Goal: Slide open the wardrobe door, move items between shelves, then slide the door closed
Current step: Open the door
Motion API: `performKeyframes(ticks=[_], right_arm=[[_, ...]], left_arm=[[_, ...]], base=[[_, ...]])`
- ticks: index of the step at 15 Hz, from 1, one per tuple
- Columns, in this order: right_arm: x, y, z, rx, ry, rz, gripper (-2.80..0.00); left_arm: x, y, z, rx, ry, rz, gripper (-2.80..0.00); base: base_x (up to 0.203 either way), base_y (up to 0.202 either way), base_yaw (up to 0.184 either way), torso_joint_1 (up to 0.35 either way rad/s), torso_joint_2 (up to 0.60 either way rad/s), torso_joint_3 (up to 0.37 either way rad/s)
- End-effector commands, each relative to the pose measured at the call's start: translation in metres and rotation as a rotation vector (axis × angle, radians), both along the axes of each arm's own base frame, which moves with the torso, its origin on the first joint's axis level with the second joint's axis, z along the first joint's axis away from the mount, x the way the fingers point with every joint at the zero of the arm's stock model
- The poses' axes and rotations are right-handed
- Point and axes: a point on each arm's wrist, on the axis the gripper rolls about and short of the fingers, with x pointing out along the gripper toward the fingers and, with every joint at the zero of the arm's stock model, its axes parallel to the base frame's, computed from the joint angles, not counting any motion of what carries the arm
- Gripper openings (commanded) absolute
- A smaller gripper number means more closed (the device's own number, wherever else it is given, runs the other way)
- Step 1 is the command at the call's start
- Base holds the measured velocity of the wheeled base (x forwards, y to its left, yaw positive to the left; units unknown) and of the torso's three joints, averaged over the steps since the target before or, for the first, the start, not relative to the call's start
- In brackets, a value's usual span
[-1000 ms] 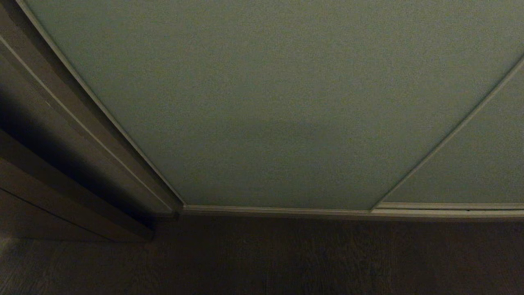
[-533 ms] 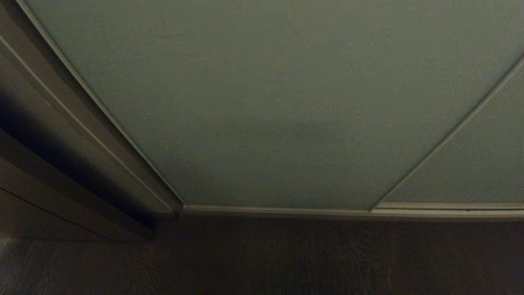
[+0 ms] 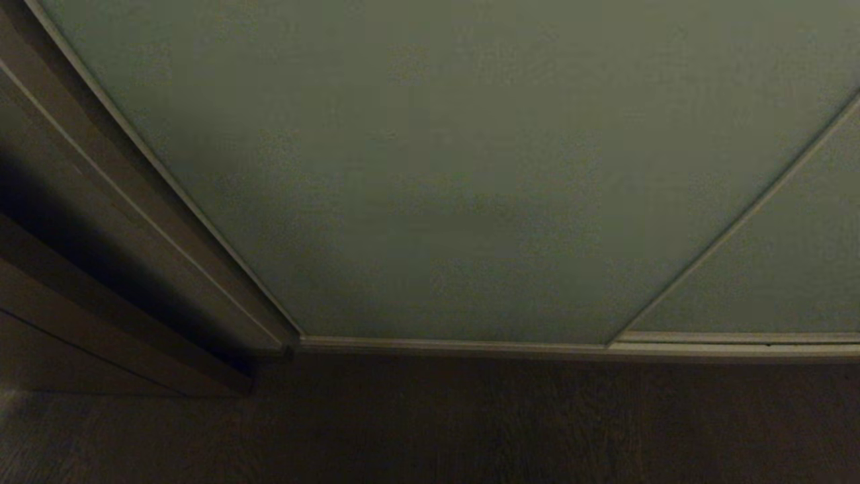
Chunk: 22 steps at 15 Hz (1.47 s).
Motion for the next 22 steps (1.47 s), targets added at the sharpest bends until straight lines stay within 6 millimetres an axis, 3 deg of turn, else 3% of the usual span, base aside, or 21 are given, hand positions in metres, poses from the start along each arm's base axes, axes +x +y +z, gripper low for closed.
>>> performKeyframes(ticks=[1,3,11,15,22], right_arm=[[0.000,0.000,0.000,0.000,-0.001,0.000,-2.80],[0.000,0.000,0.000,0.000,-0.002,0.000,-2.80],[0.000,0.000,0.000,0.000,-0.001,0.000,-2.80],[0.000,0.000,0.000,0.000,-0.002,0.000,-2.80],[0.000,0.000,0.000,0.000,-0.001,0.000,-2.80]], left_arm=[[0.059,0.007,0.006,-0.025,0.062,0.038,-2.80],[0.084,0.013,0.018,-0.049,0.048,0.074,-2.80],[0.130,0.018,0.036,-0.081,0.166,0.008,-2.80],[0.141,0.020,0.051,-0.078,0.135,0.005,-2.80],[0.152,0.022,0.057,-0.071,0.128,0.013,-2.80]], base=[[0.000,0.000,0.000,0.000,0.00,0.000],[0.000,0.000,0.000,0.000,0.00,0.000],[0.000,0.000,0.000,0.000,0.00,0.000],[0.000,0.000,0.000,0.000,0.00,0.000],[0.000,0.000,0.000,0.000,0.00,0.000]])
